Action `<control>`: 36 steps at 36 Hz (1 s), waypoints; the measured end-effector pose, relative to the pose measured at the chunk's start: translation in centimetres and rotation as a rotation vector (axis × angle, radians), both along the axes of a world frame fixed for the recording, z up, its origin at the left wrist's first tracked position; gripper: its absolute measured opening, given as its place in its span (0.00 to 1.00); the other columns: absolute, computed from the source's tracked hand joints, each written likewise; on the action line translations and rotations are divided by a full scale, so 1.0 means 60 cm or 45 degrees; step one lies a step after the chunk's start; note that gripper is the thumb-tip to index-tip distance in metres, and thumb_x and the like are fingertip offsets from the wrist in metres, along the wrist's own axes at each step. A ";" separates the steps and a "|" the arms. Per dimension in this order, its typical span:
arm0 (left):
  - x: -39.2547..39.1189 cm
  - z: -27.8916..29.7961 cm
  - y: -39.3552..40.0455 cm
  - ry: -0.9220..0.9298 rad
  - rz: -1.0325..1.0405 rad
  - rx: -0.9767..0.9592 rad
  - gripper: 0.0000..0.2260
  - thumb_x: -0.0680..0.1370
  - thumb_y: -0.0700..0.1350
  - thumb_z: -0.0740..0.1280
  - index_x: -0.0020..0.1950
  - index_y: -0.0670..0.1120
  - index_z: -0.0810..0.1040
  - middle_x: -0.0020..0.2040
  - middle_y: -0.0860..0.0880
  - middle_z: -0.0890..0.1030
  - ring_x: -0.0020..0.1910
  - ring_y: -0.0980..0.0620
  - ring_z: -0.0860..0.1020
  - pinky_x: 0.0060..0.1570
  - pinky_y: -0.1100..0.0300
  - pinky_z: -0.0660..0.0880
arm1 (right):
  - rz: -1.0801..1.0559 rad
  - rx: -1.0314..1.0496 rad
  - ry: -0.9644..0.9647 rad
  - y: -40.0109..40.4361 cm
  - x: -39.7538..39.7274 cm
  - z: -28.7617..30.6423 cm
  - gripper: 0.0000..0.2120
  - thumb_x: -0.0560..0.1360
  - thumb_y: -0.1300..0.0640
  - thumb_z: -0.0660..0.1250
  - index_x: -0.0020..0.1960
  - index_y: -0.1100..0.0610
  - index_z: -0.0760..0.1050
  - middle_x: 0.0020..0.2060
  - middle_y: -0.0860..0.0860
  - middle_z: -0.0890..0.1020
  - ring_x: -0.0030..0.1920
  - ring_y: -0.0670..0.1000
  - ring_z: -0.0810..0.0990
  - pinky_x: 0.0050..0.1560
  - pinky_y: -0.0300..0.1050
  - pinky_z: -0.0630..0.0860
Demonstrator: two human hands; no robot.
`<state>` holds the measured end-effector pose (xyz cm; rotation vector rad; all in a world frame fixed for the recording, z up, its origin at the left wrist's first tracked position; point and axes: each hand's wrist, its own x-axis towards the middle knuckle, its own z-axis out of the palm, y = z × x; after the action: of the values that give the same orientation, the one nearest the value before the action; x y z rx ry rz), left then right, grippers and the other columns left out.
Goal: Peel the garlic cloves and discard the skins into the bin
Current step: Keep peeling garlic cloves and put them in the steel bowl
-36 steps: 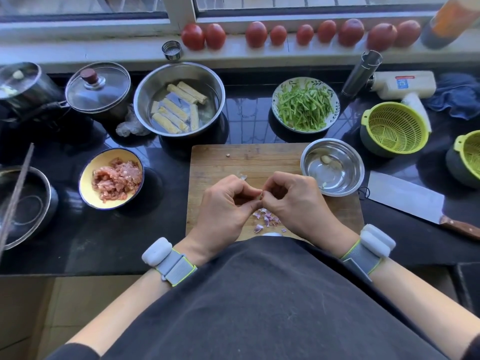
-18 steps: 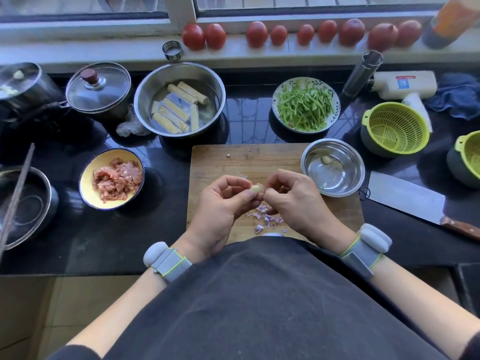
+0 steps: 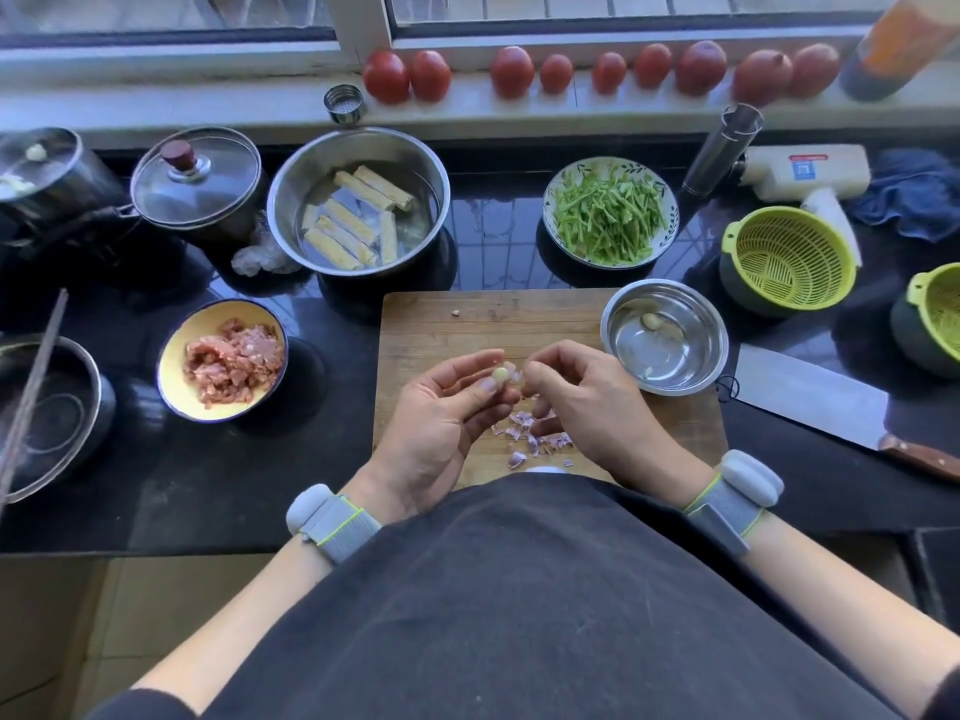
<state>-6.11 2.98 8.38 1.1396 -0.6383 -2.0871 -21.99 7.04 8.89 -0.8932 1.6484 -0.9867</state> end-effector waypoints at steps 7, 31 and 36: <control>0.000 -0.005 0.003 -0.185 -0.126 -0.187 0.06 0.77 0.32 0.68 0.53 0.36 0.81 0.46 0.41 0.83 0.46 0.45 0.82 0.53 0.55 0.81 | 0.021 -0.015 -0.104 -0.003 -0.002 -0.007 0.03 0.77 0.62 0.72 0.45 0.59 0.84 0.37 0.60 0.85 0.35 0.55 0.82 0.46 0.56 0.82; 0.016 -0.036 -0.013 0.012 -0.017 0.193 0.10 0.77 0.34 0.67 0.58 0.41 0.78 0.47 0.43 0.83 0.43 0.47 0.82 0.45 0.59 0.81 | -0.015 0.202 0.256 -0.009 -0.033 -0.075 0.06 0.74 0.61 0.75 0.42 0.57 0.79 0.32 0.54 0.82 0.30 0.51 0.80 0.39 0.56 0.84; 0.017 -0.038 -0.014 0.030 -0.038 0.303 0.08 0.79 0.33 0.66 0.57 0.40 0.78 0.48 0.41 0.83 0.42 0.47 0.83 0.44 0.59 0.82 | 0.126 0.172 0.653 -0.018 -0.033 -0.105 0.09 0.74 0.52 0.75 0.37 0.50 0.79 0.30 0.45 0.79 0.35 0.47 0.78 0.40 0.43 0.71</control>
<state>-5.06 2.17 6.07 1.2393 -0.4052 -2.2434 -23.97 5.96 2.56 -1.1886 2.0442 -0.5951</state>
